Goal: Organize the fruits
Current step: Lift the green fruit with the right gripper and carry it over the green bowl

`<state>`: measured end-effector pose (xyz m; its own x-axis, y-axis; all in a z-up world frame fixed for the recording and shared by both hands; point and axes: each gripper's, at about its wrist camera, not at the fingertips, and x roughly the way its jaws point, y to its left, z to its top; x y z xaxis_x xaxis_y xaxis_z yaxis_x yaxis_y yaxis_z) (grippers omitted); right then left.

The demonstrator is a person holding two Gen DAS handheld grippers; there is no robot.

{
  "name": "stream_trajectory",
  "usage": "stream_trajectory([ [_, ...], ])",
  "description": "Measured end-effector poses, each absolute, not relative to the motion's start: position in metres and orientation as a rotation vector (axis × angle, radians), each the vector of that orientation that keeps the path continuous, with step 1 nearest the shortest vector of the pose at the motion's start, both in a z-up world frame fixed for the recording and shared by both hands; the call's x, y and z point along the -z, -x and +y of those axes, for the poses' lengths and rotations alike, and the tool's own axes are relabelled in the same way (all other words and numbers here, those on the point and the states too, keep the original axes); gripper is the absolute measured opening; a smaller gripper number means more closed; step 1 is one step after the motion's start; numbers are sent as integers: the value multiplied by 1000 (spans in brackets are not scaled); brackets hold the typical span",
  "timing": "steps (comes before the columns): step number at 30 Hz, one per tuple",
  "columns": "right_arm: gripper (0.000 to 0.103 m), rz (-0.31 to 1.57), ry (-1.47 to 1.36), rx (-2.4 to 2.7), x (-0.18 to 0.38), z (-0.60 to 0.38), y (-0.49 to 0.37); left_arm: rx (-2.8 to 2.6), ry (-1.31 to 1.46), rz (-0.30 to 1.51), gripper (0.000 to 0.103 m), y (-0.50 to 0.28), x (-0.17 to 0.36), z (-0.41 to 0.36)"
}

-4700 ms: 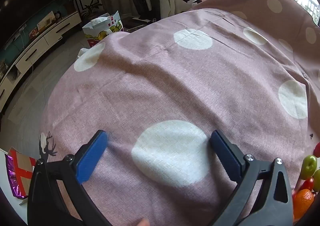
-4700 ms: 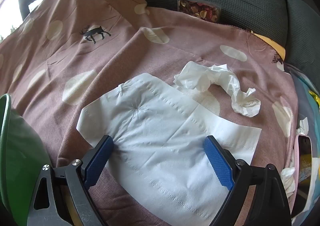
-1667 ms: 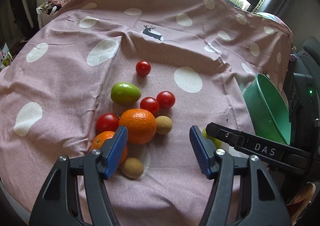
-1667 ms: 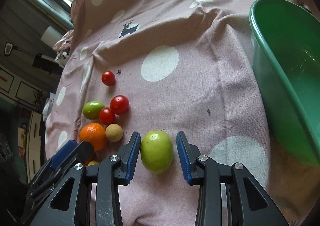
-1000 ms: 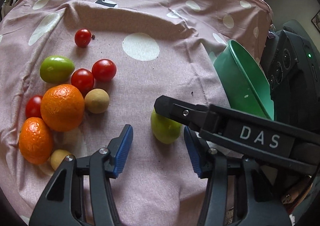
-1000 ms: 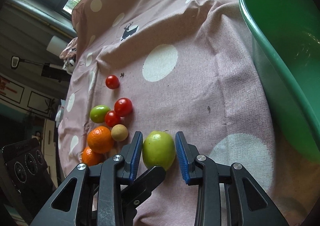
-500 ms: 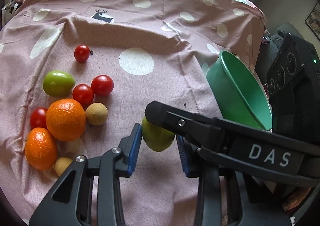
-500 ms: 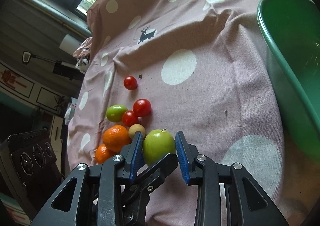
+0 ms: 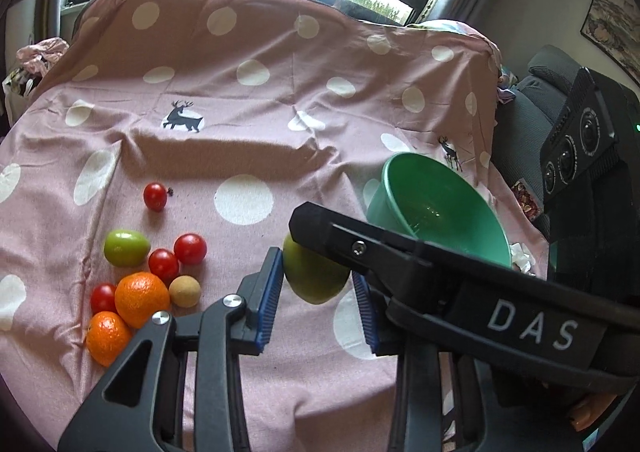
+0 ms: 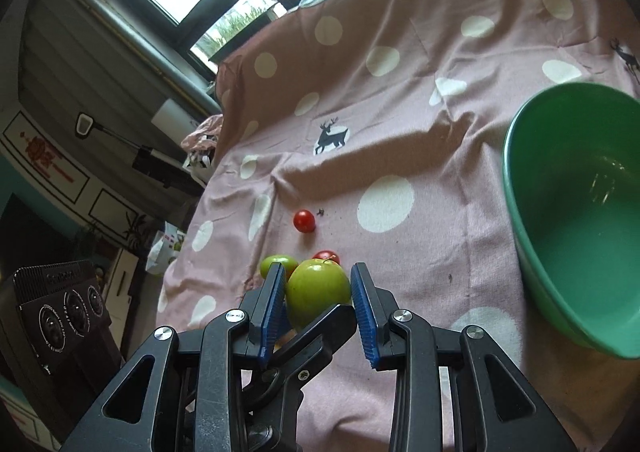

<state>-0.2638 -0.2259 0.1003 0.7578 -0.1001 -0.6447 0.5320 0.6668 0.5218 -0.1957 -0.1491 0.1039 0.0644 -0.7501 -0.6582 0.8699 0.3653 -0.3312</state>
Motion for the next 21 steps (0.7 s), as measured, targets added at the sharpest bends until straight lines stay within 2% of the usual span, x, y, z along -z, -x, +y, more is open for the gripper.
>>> stream_trajectory([
  [9,36,506,-699,490,-154,-260,289,1333,-206,747,34,218,-147,-201],
  [21,36,443,-805,599,-123,-308,336,1436,-312,793,34,247,-113,-263],
])
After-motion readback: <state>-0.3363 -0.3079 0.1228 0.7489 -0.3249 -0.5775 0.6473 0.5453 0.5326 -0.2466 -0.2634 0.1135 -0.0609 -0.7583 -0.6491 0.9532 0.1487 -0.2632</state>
